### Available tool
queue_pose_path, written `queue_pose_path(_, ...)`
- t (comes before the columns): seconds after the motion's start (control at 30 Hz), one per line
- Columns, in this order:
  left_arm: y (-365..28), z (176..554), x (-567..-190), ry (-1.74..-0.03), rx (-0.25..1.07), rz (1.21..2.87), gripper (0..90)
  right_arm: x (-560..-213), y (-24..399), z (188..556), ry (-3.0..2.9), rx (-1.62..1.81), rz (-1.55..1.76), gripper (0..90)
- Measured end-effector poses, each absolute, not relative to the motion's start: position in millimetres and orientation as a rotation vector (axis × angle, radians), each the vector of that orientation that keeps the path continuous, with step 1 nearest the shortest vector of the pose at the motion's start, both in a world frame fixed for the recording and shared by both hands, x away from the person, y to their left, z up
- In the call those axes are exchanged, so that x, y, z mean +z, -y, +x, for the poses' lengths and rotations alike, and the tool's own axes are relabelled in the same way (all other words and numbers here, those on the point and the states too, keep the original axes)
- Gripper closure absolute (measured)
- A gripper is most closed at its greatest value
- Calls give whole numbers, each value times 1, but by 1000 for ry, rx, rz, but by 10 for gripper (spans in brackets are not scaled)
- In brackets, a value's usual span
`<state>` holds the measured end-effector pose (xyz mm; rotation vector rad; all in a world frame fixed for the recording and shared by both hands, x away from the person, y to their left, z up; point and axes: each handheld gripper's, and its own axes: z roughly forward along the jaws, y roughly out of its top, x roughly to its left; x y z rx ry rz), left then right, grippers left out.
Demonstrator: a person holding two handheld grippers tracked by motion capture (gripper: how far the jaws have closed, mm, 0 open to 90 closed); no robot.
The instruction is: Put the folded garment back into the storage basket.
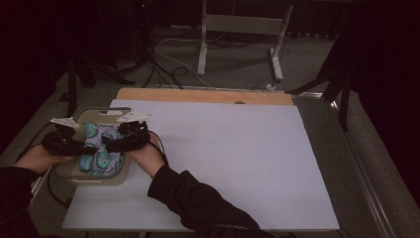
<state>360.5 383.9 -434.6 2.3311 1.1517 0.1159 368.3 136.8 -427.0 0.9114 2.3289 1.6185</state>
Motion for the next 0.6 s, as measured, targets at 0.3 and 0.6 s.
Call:
queue_pose_path(0.3,-387,361,-431,-1310,237,2292,325,-421,-126,369,-2320,1645,848,102)
queue_pose_path(0.6,-379,351,-408,-1227,296,2231,43,-417,-113,372,-2307,1653,802,93)
